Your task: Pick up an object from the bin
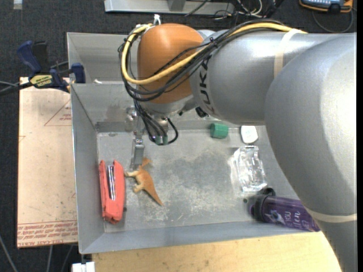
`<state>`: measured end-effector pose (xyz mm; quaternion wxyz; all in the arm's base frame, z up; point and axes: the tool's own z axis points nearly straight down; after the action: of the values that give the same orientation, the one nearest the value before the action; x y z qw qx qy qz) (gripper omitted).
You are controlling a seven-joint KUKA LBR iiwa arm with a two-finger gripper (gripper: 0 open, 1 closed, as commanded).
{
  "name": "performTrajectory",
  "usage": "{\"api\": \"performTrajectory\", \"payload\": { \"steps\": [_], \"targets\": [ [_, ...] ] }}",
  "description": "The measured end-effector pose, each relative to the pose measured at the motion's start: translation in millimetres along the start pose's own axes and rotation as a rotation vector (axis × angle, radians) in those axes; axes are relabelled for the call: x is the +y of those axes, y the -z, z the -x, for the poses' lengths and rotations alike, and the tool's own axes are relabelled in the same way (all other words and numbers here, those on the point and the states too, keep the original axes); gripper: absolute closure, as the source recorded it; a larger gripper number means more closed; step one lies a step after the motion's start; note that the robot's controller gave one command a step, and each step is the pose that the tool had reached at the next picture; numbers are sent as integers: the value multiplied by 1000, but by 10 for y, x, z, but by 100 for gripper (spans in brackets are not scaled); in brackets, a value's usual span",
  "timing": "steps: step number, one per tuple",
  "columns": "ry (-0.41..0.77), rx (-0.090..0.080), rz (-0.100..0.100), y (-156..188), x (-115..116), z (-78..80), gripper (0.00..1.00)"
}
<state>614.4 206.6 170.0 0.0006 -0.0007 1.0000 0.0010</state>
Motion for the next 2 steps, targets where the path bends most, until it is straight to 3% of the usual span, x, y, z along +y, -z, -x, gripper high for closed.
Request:
{"api": "performTrajectory", "payload": {
  "steps": [1, 2],
  "targets": [
    [4, -4, 3, -444, -202, -160, 0],
    [-71, 3, 3, -898, -416, -213, 0]
  ]
}}
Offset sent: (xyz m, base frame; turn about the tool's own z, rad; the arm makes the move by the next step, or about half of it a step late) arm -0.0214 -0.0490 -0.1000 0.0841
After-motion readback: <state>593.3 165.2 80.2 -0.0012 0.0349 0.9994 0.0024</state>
